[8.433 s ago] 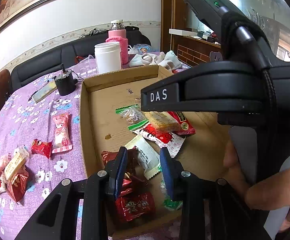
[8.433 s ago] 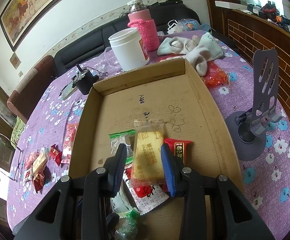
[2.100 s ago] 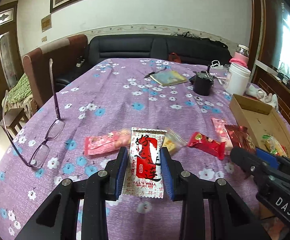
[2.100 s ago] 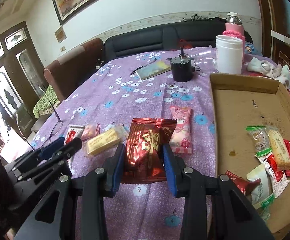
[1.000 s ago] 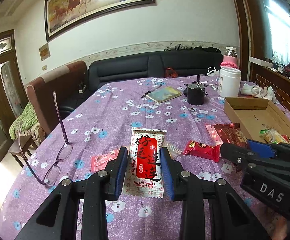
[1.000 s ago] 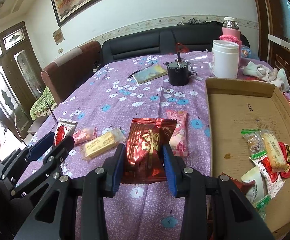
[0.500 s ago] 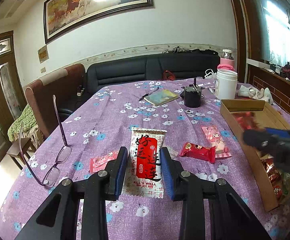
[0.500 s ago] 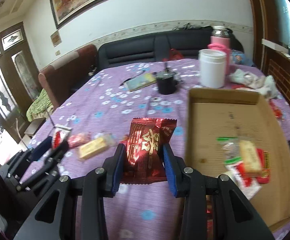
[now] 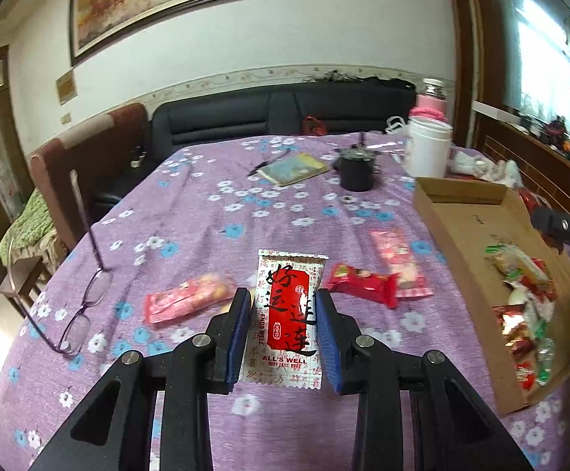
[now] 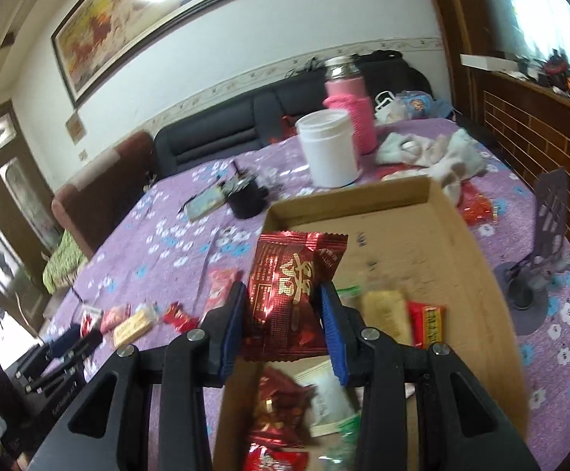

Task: Organize snacks
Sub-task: 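Carry the dark red packet over the tray with the right gripper while the left carries the white packet, then lower both packets into the cardboard tray and open both grippers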

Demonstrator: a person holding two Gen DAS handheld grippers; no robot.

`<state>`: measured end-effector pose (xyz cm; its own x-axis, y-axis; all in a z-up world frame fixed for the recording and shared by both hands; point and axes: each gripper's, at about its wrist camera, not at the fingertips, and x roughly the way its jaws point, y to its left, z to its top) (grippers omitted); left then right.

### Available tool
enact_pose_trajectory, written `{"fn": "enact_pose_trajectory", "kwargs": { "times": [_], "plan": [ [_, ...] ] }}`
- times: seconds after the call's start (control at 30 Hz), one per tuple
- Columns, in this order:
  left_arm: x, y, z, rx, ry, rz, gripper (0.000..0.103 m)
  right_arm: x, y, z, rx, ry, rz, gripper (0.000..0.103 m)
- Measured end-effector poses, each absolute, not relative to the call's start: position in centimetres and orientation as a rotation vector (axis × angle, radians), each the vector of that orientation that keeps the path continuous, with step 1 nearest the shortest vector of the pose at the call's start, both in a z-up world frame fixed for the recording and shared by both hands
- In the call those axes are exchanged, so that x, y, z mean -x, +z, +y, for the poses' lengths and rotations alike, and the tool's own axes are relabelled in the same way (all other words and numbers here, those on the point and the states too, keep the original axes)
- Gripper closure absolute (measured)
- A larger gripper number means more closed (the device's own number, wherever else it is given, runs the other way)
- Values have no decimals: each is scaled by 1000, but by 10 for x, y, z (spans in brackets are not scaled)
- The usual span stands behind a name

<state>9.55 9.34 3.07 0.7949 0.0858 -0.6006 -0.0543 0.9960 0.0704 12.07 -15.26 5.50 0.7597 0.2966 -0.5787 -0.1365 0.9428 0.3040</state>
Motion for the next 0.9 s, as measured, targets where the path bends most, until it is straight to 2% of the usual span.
{"fn": "enact_pose_trajectory", "kwargs": {
  "times": [0.33, 0.57, 0.9],
  "plan": [
    [-107, 48, 0, -44, -151, 712, 68, -137, 42, -205, -363, 129, 733, 66],
    [-119, 31, -71, -23, -290, 797, 69, -146, 26, -211, -358, 67, 808, 67],
    [-114, 7, -84, -77, -309, 795, 68, -152, 14, -205, -320, 50, 860, 67]
  ]
}}
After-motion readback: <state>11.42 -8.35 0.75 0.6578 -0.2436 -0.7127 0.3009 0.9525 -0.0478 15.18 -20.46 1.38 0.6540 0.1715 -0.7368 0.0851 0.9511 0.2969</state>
